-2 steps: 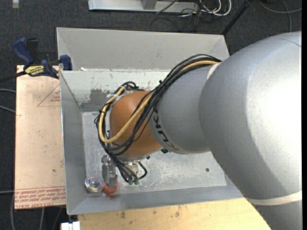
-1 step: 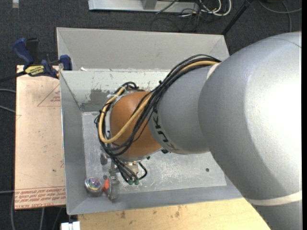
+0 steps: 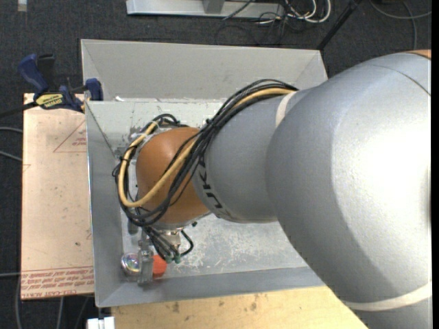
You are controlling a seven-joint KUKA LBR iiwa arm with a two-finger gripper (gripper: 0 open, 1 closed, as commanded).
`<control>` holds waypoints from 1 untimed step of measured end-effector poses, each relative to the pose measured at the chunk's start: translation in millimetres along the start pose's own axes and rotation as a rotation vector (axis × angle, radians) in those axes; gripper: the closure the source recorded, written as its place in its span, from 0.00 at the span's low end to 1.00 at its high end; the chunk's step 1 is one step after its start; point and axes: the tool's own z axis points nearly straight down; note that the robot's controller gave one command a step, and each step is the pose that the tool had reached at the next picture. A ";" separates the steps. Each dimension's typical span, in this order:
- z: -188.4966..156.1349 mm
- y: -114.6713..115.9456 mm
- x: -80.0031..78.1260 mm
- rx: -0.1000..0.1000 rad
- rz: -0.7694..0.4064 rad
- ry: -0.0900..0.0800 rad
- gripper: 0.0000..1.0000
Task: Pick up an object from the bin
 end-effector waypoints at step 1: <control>5.0 -5.4 6.1 0.001 -0.239 -0.005 0.00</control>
Offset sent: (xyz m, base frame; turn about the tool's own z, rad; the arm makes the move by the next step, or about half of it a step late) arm -0.0079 -0.0070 -0.0064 -0.2408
